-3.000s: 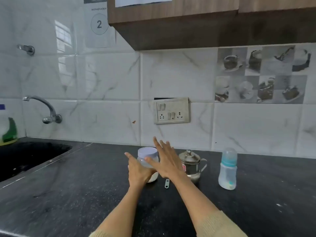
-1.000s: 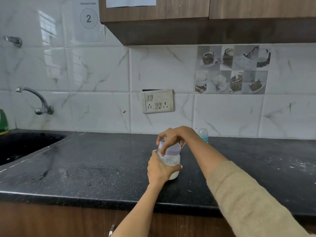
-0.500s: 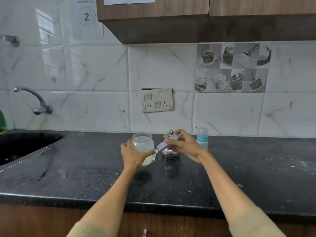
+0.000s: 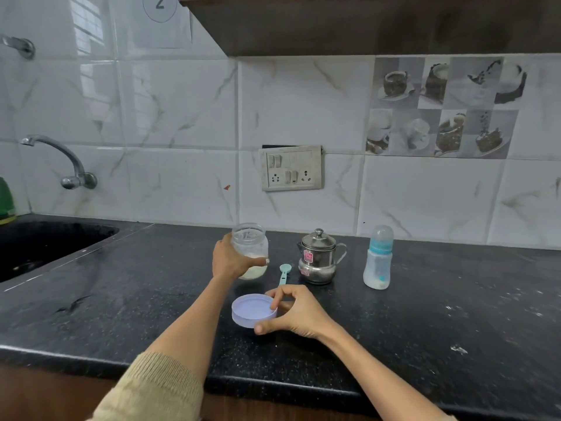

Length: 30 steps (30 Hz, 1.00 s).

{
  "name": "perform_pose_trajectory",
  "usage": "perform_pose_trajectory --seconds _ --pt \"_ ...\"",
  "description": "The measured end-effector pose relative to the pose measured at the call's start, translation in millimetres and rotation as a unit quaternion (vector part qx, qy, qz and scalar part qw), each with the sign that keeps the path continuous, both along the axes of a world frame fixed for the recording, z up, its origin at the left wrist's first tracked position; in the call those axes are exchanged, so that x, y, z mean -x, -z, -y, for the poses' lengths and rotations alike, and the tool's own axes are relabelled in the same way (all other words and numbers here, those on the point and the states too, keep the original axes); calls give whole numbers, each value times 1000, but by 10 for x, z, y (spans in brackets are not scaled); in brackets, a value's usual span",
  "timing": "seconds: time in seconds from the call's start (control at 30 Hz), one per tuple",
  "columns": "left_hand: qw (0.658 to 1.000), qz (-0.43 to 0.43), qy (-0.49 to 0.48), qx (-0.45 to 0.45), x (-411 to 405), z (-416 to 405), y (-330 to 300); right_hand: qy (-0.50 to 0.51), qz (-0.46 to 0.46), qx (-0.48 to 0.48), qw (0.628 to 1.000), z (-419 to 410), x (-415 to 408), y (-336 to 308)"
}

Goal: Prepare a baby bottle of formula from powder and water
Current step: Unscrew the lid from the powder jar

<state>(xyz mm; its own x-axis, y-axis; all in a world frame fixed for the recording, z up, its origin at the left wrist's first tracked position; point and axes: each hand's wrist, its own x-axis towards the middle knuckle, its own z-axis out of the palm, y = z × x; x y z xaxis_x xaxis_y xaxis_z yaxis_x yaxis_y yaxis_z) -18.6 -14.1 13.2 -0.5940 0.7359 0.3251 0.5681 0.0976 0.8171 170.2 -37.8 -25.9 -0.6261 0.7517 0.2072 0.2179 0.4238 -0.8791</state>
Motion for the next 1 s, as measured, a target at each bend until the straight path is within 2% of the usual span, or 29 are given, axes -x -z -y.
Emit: perform_pose_trajectory --seconds 0.17,0.4,0.87,1.0 --pt "1000 -1 12 19 56 -102 73 34 33 -54 997 -29 217 46" --pt "999 5 20 27 130 -138 94 28 68 -86 994 20 261 86" --pt "999 16 37 28 142 -128 102 28 102 -109 988 25 268 103" --pt "997 43 35 59 127 -97 81 12 114 -111 987 7 267 106"
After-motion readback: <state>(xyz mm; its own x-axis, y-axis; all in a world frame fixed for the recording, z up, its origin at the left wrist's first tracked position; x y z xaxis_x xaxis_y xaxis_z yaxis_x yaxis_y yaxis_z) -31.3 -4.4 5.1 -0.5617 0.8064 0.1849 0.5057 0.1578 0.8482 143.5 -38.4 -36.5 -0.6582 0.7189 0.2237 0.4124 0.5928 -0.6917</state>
